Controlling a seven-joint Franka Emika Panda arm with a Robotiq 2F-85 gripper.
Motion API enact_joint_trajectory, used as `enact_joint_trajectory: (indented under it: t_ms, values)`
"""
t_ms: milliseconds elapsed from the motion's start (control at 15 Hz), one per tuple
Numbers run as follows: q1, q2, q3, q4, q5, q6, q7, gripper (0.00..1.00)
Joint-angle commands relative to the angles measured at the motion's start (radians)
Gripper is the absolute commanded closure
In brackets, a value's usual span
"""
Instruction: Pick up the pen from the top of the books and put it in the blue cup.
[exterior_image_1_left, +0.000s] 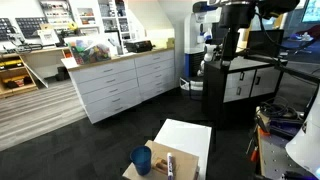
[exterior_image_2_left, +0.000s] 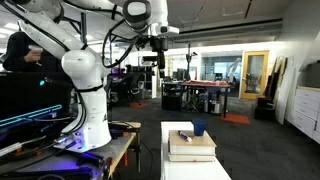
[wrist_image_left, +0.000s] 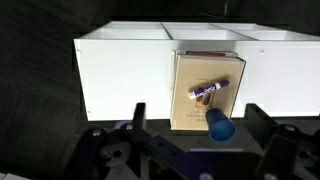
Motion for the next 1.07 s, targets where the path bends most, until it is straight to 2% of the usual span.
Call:
enact_joint_trajectory:
  t_ms: [0, 533, 1000]
  values:
    - [-0.005, 0.002, 0.004, -0.002, 0.003, -0.006, -0.003, 0.00]
    - [-0.005, 0.009, 0.004, -0.012, 0.003, -0.006, -0.003, 0.00]
    - [0.017, 0.148, 0.054, 0.081, 0.030, 0.035, 0.034, 0.00]
